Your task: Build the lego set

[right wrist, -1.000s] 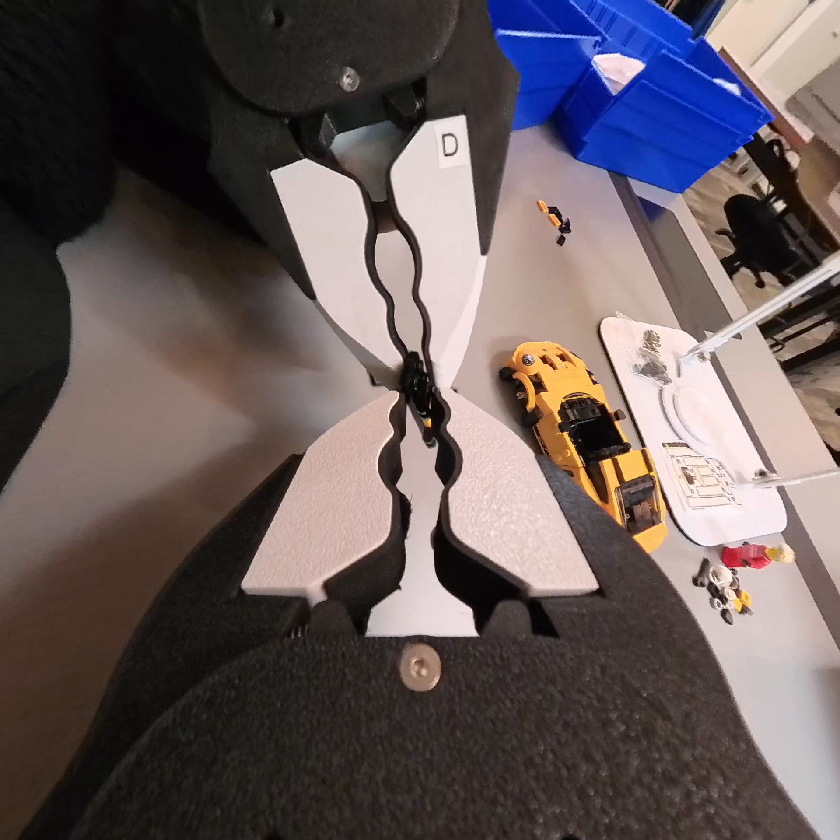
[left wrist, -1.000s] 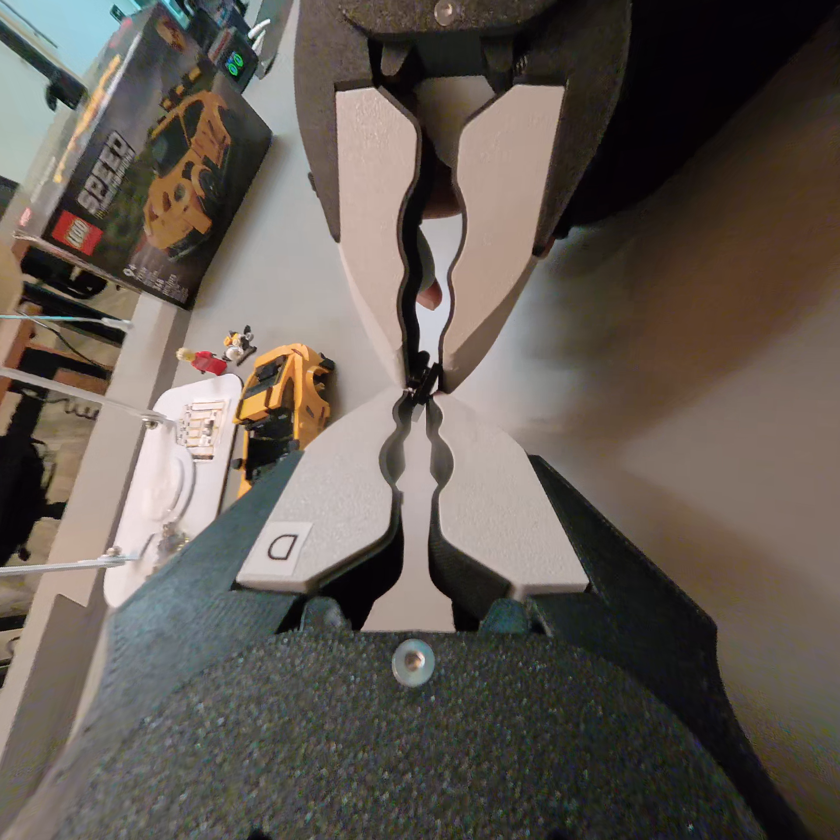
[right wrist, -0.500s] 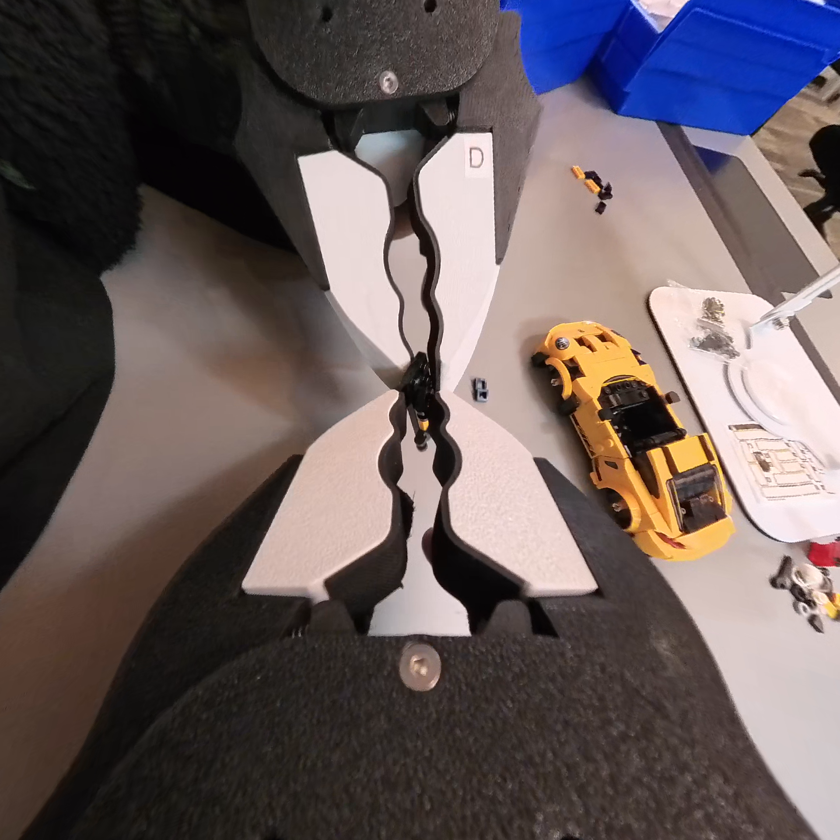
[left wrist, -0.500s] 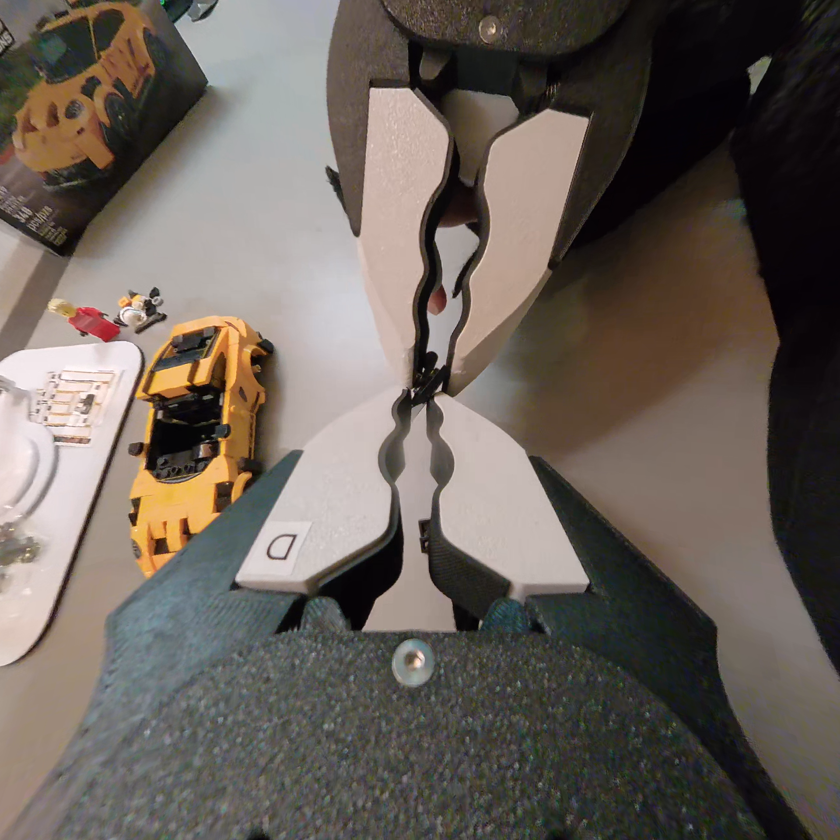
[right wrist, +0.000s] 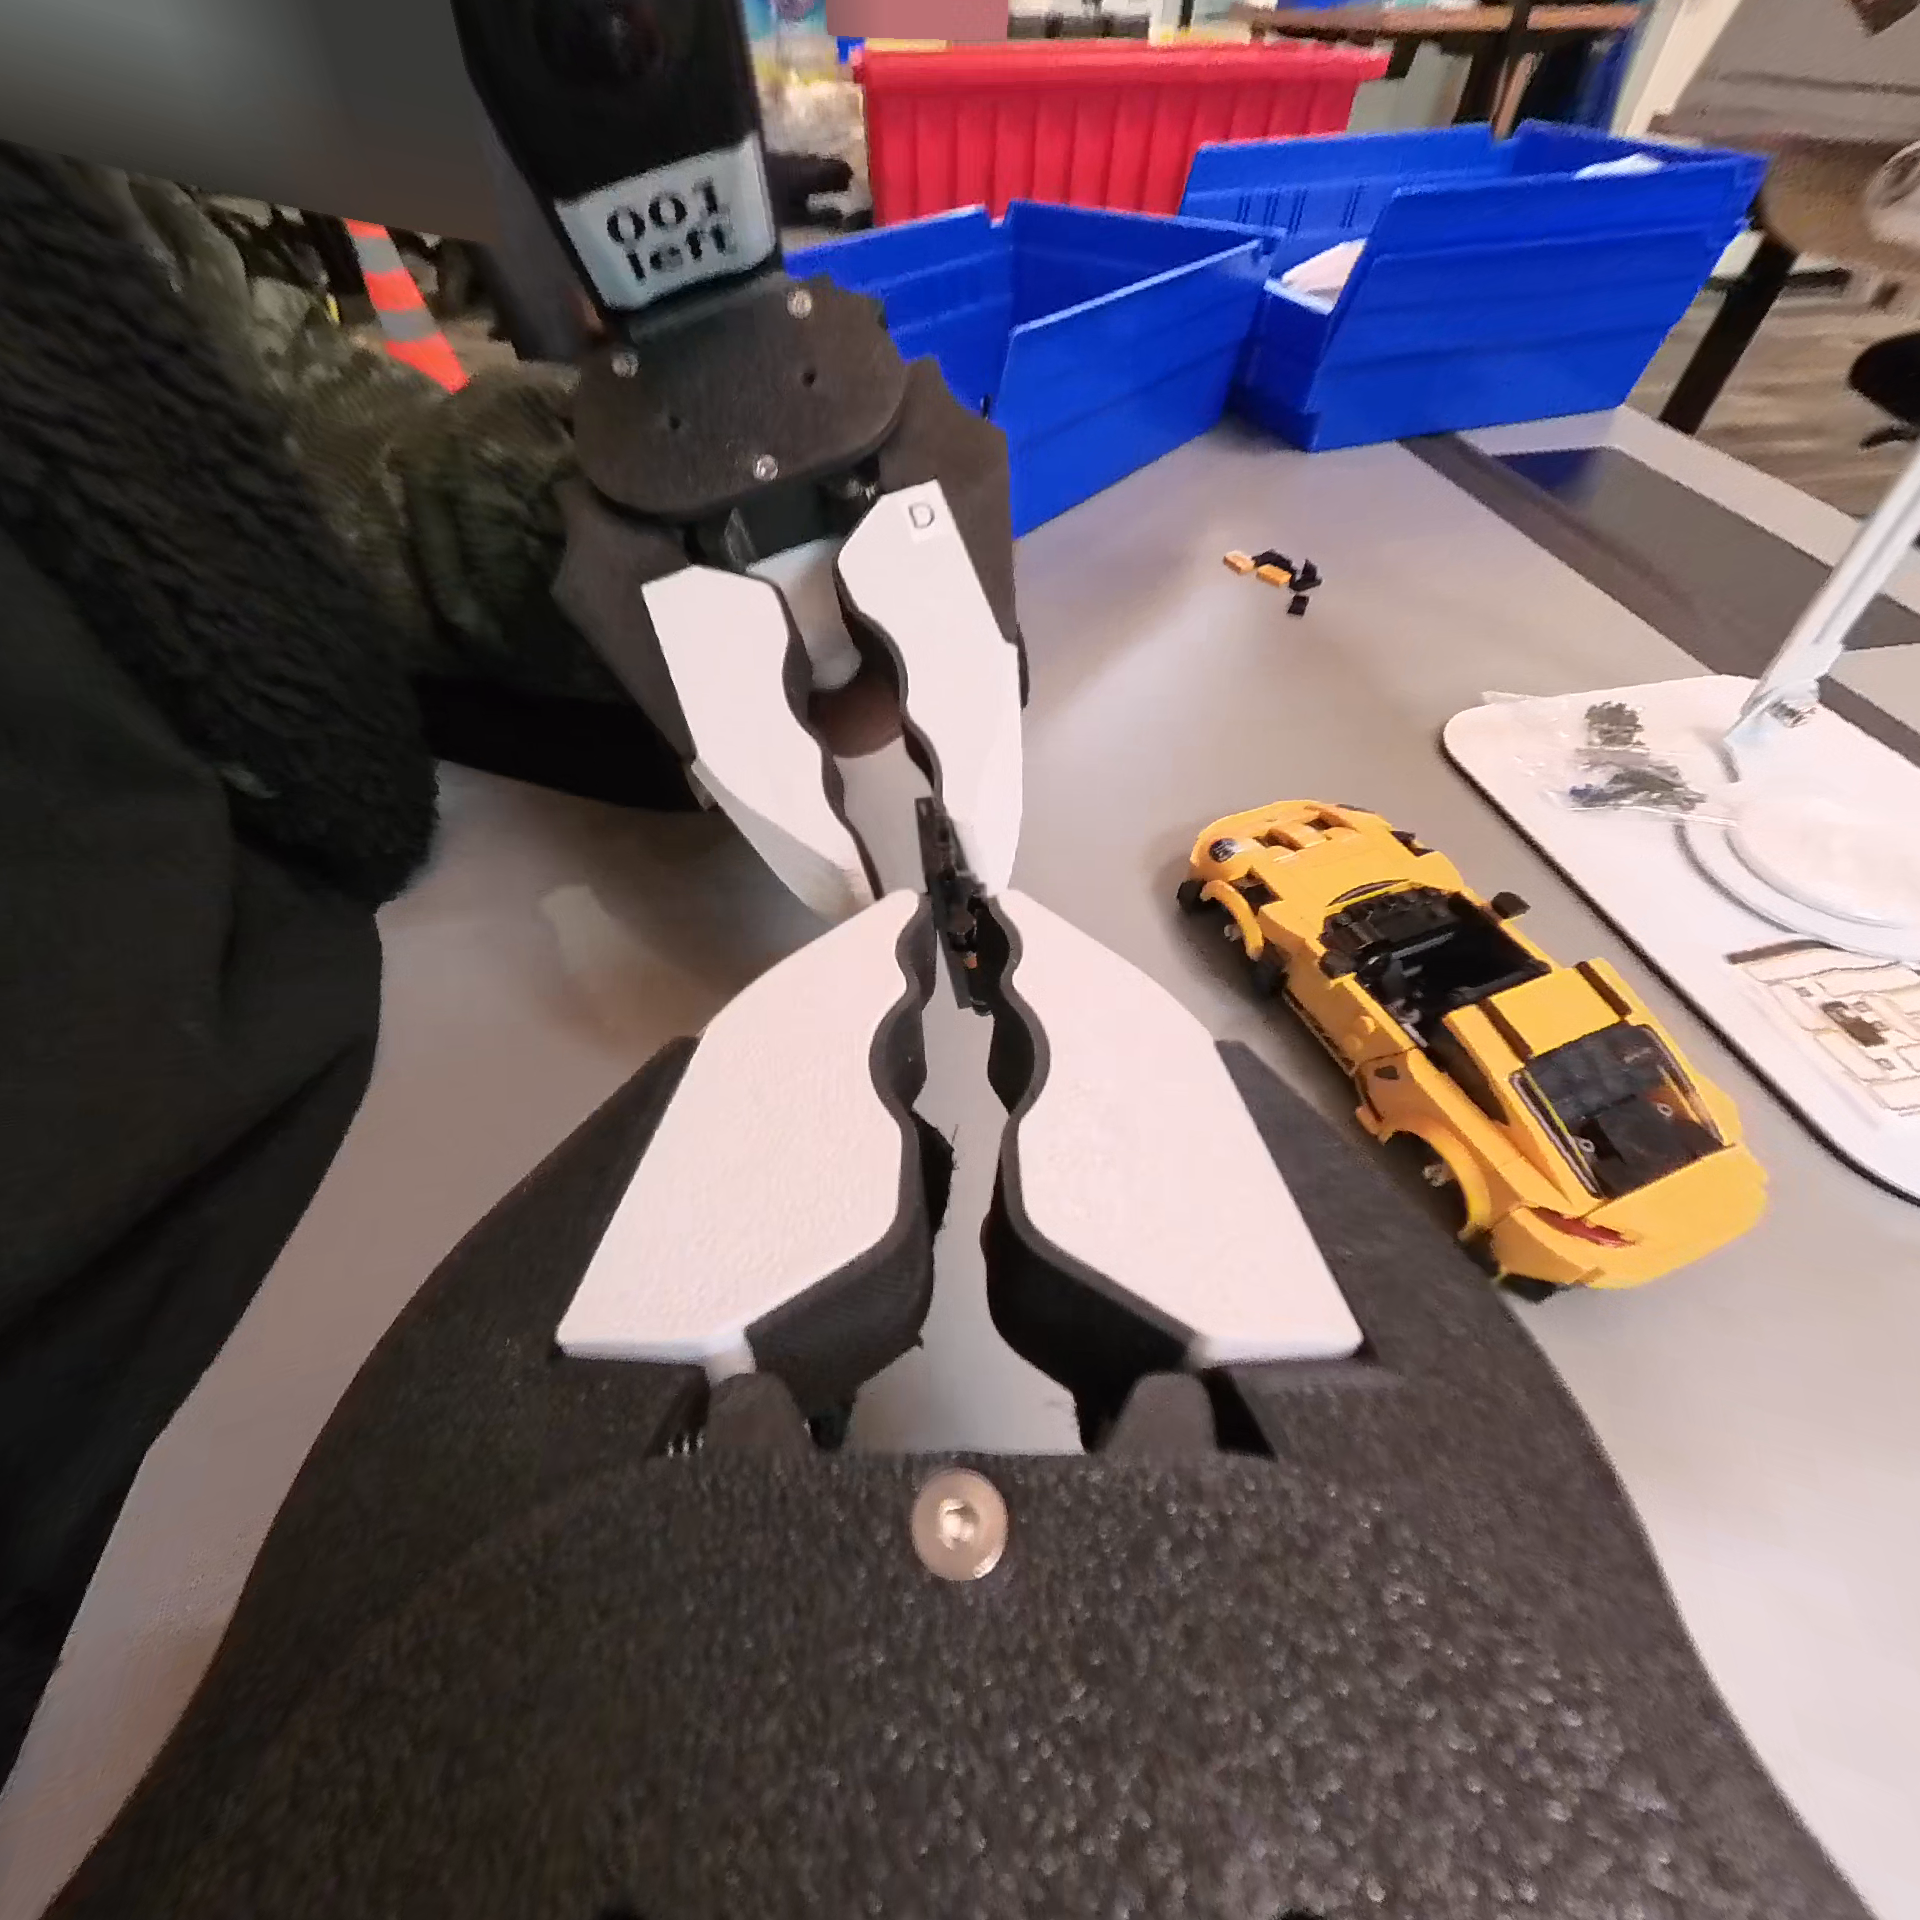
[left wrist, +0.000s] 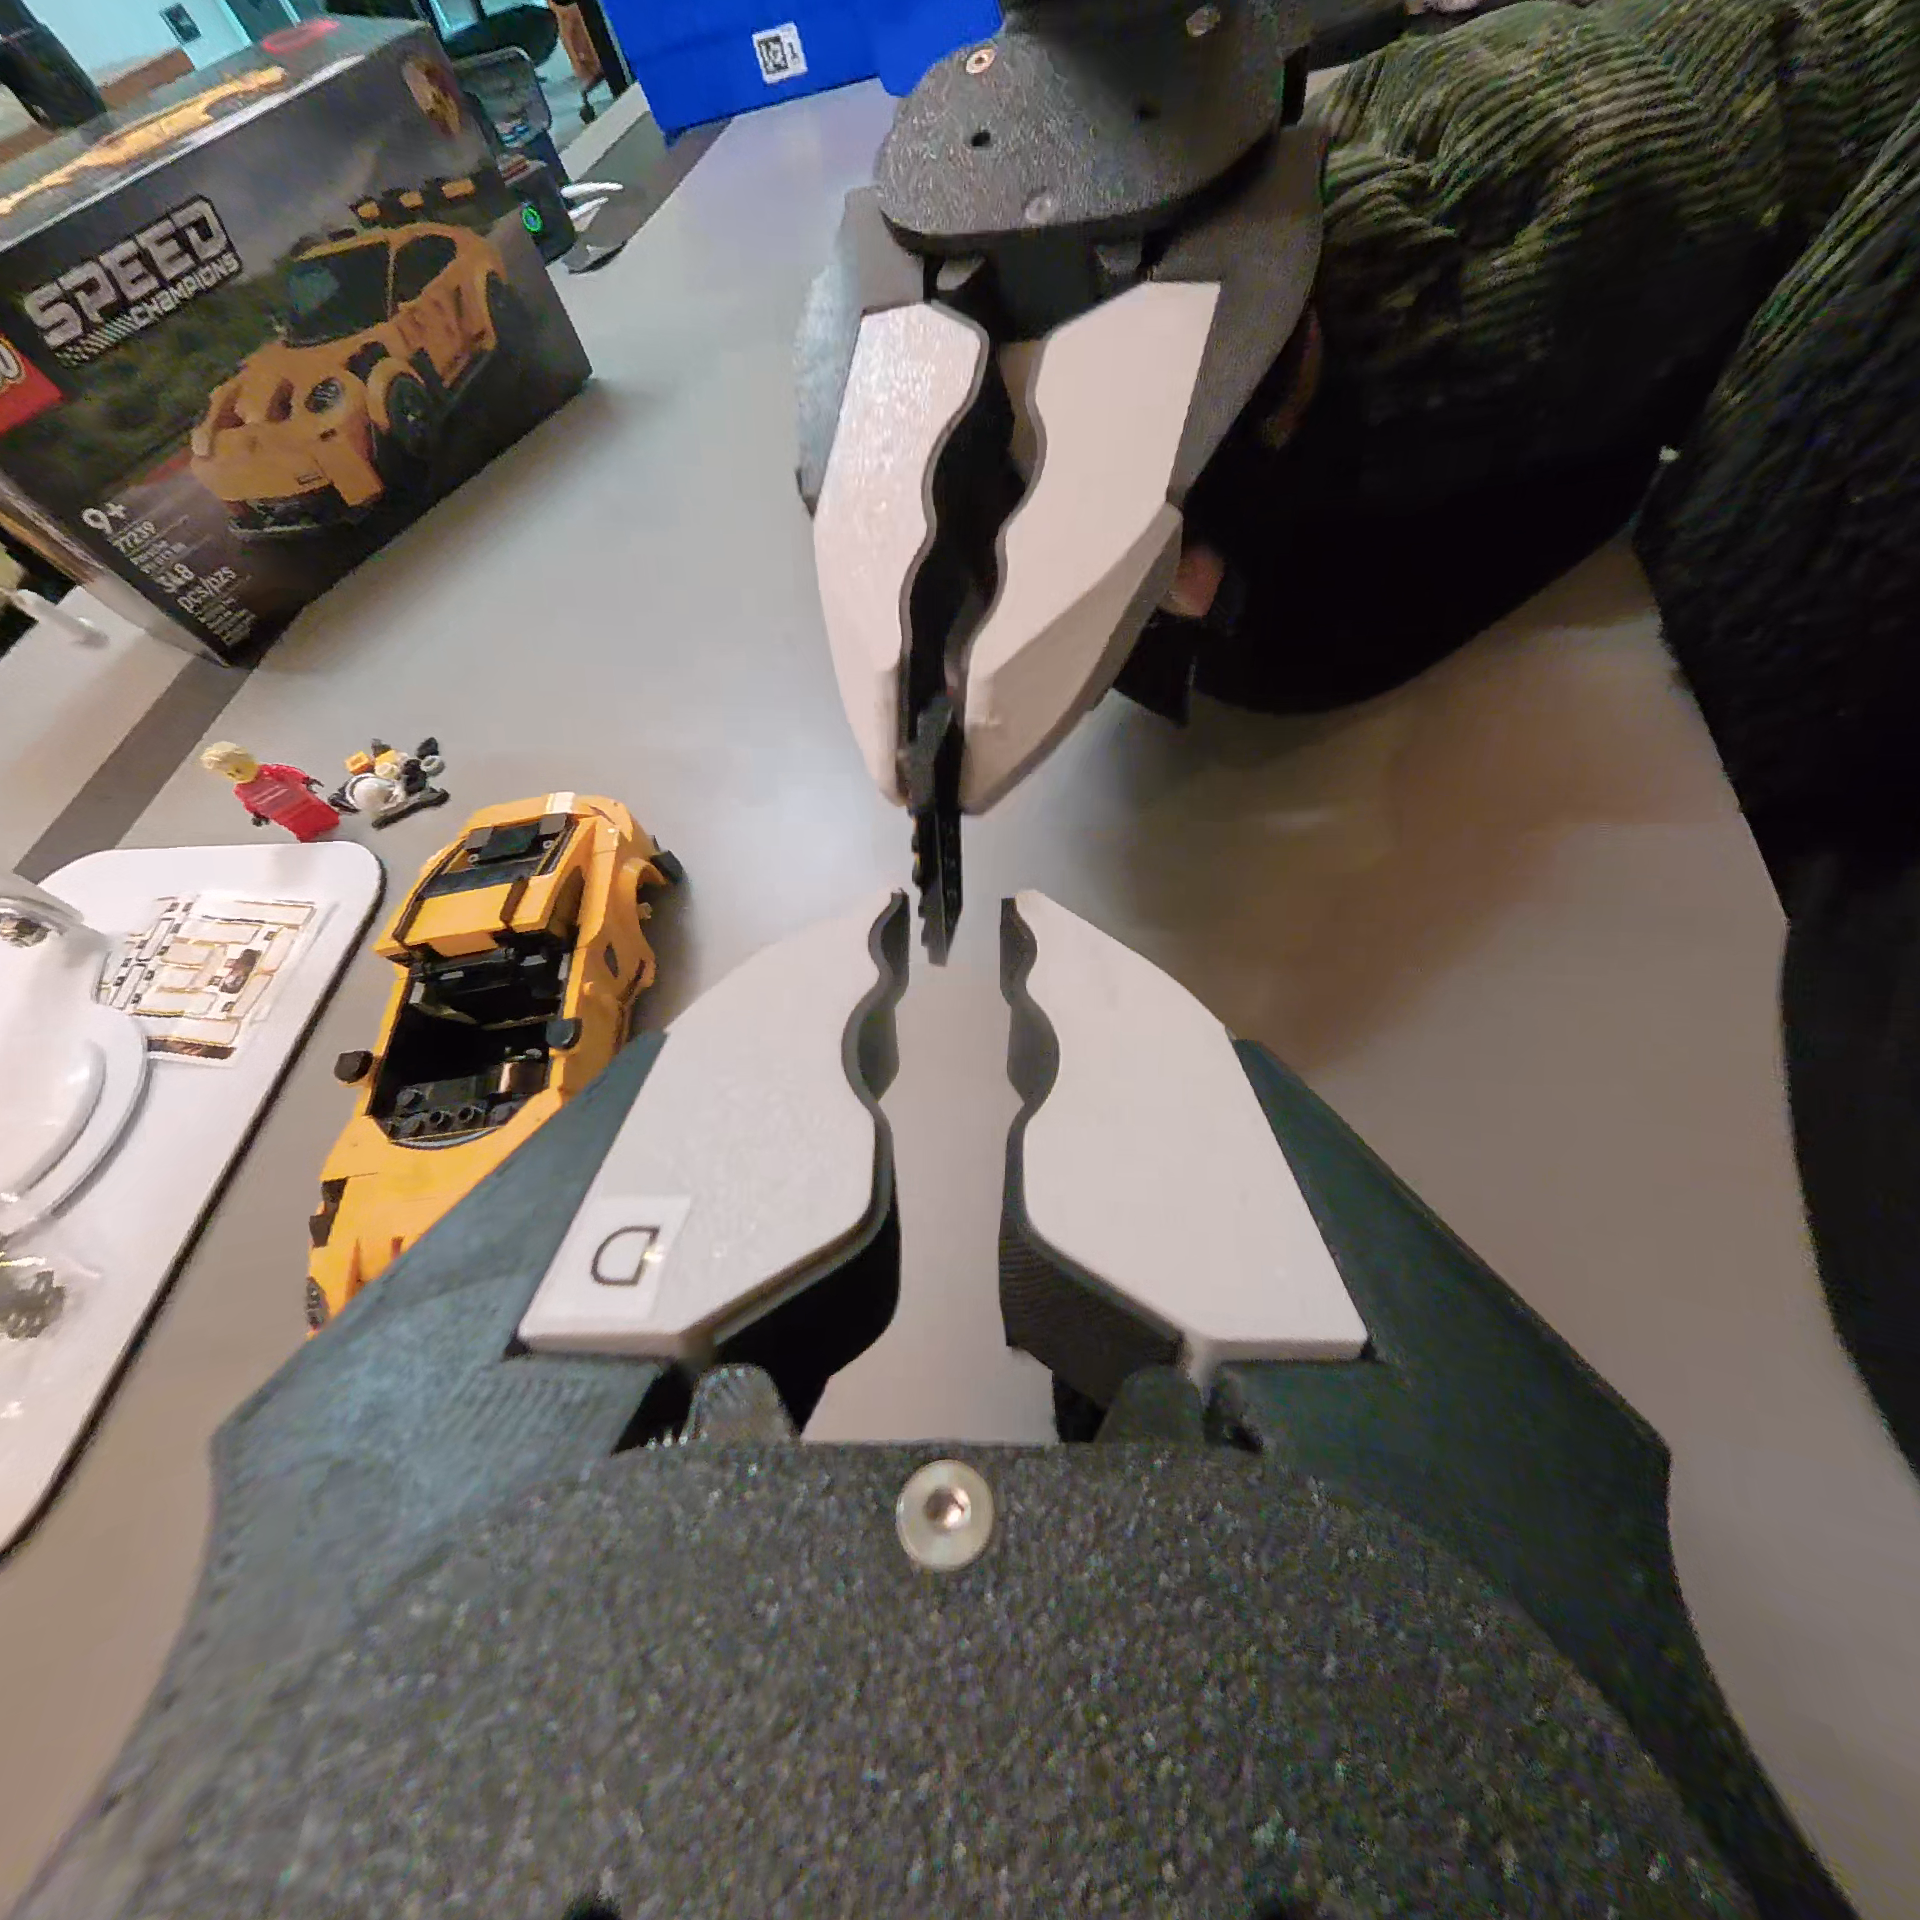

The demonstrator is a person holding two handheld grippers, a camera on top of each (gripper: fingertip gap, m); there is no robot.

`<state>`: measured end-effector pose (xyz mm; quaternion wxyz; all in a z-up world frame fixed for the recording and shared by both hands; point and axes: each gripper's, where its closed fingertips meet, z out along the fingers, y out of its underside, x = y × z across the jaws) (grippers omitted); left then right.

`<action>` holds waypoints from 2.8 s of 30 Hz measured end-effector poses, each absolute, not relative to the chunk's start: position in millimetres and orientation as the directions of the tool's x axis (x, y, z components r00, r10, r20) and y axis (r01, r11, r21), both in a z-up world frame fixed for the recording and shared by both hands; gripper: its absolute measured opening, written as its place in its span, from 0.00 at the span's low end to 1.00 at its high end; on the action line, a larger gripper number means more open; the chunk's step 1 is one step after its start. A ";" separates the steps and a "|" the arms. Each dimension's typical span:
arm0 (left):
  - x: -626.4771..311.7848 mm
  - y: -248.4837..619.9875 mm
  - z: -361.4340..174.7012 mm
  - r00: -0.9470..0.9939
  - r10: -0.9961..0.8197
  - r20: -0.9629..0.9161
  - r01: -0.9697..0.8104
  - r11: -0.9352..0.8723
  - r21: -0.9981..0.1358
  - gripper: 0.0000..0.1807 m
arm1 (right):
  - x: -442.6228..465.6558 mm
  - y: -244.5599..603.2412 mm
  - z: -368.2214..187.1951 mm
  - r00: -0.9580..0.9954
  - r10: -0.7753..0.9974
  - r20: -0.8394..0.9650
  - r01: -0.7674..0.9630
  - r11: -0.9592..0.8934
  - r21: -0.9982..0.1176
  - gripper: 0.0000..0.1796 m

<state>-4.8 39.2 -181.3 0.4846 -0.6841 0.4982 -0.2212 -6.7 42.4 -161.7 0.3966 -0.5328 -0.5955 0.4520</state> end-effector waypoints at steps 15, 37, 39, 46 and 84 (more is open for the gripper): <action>-1.8 36.9 -175.8 0.351 -0.799 -0.488 -0.587 0.218 -0.779 0.05 | -9.6 22.2 -156.2 -0.167 0.941 0.293 0.154 0.319 -0.935 0.05; 1.0 -0.3 -202.4 0.163 -0.987 -0.005 -0.579 -0.091 -0.810 0.06 | -13.3 -7.2 -179.9 -0.301 0.930 0.213 0.302 0.304 -0.903 0.04; 1.9 -2.6 -202.4 0.155 -0.988 0.015 -0.577 -0.103 -0.810 0.06 | -12.8 -8.8 -180.2 -0.309 0.929 0.205 0.307 0.302 -0.902 0.04; 3.1 5.7 -203.8 0.200 -0.980 -0.020 -0.562 -0.098 -0.821 0.06 | -11.8 -1.1 -180.9 -0.269 0.921 0.282 0.316 0.362 -0.877 0.04; -28.2 60.1 -151.4 0.339 -0.720 0.605 0.138 -0.599 -0.789 0.10 | -8.5 52.9 -146.6 0.101 0.666 0.739 0.271 0.697 -0.664 0.03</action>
